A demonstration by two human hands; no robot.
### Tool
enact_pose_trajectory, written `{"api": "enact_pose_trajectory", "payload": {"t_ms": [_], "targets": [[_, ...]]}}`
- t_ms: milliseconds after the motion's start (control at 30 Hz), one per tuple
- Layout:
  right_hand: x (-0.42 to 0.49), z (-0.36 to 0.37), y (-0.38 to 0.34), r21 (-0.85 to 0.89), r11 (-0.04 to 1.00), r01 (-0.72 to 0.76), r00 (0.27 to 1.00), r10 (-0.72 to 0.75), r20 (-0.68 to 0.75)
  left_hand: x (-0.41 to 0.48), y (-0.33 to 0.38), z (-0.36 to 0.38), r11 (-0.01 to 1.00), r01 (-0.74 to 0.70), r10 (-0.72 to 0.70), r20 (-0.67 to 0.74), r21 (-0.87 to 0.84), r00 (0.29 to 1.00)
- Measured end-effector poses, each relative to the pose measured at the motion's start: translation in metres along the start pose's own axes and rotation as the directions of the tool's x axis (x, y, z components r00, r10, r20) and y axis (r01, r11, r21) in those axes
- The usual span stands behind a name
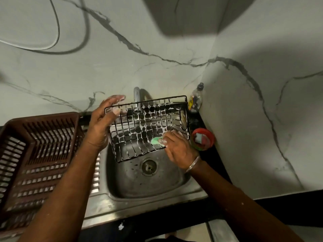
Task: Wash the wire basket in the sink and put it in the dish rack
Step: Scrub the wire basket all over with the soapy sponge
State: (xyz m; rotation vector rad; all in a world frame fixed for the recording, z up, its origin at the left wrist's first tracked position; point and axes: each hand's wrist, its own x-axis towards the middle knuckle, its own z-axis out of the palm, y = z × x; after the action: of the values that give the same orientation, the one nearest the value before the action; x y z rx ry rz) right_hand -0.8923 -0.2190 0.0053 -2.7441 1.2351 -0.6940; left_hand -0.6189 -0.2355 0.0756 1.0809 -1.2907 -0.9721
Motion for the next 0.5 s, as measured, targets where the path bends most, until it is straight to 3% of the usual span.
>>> {"api": "enact_pose_trajectory", "payload": {"t_ms": [100,200,333,400,500], "targets": [[-0.001,0.004,-0.012,0.081,0.996,-0.04,0.99,0.05,-0.129,-0.012,-0.004,0.005,0.996,0.066,-0.063,-0.056,0.061,0.996],[0.0,0.011,-0.02,0.1,0.993,-0.061,0.97,0.083,-0.228,-0.019,-0.009,0.012,0.983,0.168,-0.181,-0.228,-0.078,0.957],[0.001,0.015,-0.022,0.084,0.987,-0.138,0.931,0.158,-0.329,-0.038,-0.014,0.029,0.891,0.305,-0.416,-0.332,-0.337,0.846],[0.007,0.014,-0.025,0.09,0.985,-0.146,0.905,0.17,-0.39,-0.058,-0.018,0.046,0.804,0.317,-0.509,-0.307,-0.504,0.804],[0.019,0.01,-0.04,0.107,0.981,-0.161,0.879,0.192,-0.436,-0.076,-0.015,0.089,0.69,0.361,-0.572,-0.167,-0.628,0.803]]}}
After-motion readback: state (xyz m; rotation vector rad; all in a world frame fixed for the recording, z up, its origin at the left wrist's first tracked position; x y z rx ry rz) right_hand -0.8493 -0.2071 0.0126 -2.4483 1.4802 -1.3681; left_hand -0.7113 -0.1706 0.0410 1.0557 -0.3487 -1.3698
